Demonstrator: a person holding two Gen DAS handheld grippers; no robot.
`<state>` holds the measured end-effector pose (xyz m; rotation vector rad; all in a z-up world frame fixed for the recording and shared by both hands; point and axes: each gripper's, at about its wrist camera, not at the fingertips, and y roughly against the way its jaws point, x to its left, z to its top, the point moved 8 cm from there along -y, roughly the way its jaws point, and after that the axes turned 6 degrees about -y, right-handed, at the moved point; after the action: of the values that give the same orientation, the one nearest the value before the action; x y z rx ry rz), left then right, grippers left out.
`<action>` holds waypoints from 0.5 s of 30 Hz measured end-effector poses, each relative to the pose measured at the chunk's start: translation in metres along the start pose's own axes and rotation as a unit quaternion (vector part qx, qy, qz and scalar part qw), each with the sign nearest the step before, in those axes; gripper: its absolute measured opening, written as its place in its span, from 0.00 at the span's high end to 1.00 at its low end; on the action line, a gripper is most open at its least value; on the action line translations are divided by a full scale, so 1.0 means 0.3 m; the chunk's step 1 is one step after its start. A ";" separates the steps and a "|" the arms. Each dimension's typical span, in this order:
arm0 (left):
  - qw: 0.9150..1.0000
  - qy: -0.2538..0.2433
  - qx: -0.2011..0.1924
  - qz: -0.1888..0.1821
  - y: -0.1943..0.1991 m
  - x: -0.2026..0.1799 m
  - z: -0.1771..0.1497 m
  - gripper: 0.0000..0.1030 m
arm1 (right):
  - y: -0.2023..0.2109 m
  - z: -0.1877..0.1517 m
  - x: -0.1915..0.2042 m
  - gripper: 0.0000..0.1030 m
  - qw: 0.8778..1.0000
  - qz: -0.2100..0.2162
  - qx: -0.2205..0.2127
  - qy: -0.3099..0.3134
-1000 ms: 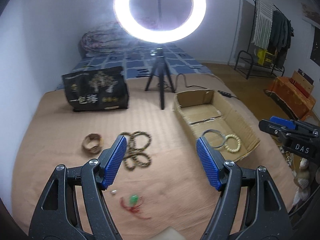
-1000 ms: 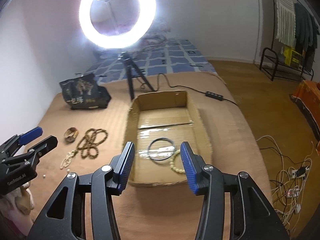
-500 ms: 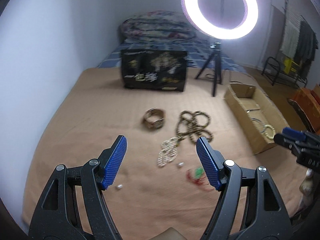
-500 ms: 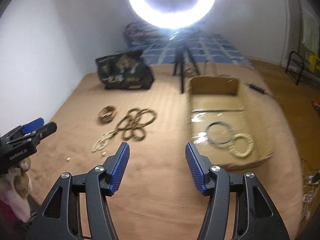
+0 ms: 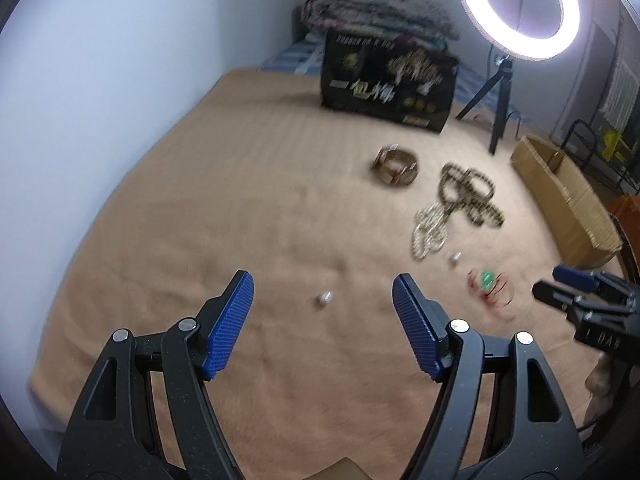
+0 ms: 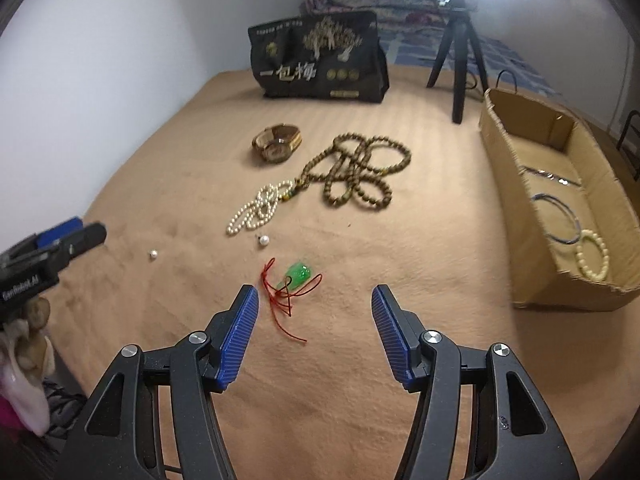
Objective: Organize jewelry
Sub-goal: 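Move the left tool to a pearl earring while the right nears the jade pendant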
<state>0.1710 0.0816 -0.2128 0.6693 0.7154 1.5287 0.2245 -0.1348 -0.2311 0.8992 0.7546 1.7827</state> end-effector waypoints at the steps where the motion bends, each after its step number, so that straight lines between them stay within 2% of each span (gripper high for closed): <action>1: 1.000 0.002 0.005 0.001 -0.010 0.007 -0.017 0.28 | -0.011 -0.004 0.000 0.43 1.000 -0.002 0.002 0.001; 4: 1.000 0.004 0.022 0.002 -0.053 0.015 -0.064 0.29 | -0.056 -0.014 -0.010 0.43 1.000 -0.002 0.012 -0.004; 6: 1.000 0.004 0.030 0.002 -0.078 0.009 -0.079 0.37 | -0.078 -0.017 -0.013 0.43 1.000 -0.002 0.016 -0.006; 8: 0.999 0.002 0.036 0.000 -0.101 0.002 -0.086 0.41 | -0.095 -0.018 -0.010 0.43 1.000 -0.001 0.019 -0.005; 15: 0.999 0.007 0.048 0.002 -0.182 -0.006 -0.093 0.45 | -0.131 -0.021 0.012 0.44 1.000 0.002 0.025 0.012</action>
<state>0.1845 0.0812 -0.2725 0.7327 0.8016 1.5121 0.2370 -0.1184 -0.2653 0.9131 0.8160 1.7886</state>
